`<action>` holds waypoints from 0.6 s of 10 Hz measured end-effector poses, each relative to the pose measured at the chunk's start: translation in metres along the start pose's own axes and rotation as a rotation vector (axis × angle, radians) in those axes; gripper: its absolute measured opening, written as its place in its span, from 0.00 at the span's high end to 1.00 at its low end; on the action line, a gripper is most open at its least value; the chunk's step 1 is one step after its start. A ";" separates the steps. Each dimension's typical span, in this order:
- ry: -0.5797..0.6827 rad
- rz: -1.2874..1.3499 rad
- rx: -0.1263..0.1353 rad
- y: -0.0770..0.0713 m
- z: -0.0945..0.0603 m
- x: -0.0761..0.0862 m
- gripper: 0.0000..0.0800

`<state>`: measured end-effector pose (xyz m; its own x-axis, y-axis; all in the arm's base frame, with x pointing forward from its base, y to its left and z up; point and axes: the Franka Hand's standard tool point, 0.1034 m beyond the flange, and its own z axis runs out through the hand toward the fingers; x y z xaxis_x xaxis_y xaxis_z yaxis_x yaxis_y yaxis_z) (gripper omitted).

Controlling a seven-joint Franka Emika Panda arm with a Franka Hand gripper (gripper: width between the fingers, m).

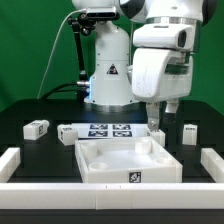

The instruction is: Assemble one leg

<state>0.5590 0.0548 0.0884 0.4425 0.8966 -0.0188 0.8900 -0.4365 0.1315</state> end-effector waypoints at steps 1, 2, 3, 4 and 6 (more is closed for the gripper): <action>-0.009 -0.059 0.009 -0.002 0.002 -0.003 0.19; -0.022 -0.077 0.023 -0.003 0.002 -0.005 0.19; -0.019 -0.074 0.020 -0.003 0.002 -0.004 0.19; -0.020 -0.075 0.021 -0.003 0.002 -0.004 0.19; -0.021 -0.223 0.029 -0.002 0.005 -0.013 0.19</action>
Offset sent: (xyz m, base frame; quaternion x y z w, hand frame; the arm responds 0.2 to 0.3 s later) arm 0.0000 0.0000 0.0000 0.0000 0.0000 0.0000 1.0000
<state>0.5516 0.0437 0.0831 0.2359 0.9696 -0.0653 0.9689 -0.2294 0.0932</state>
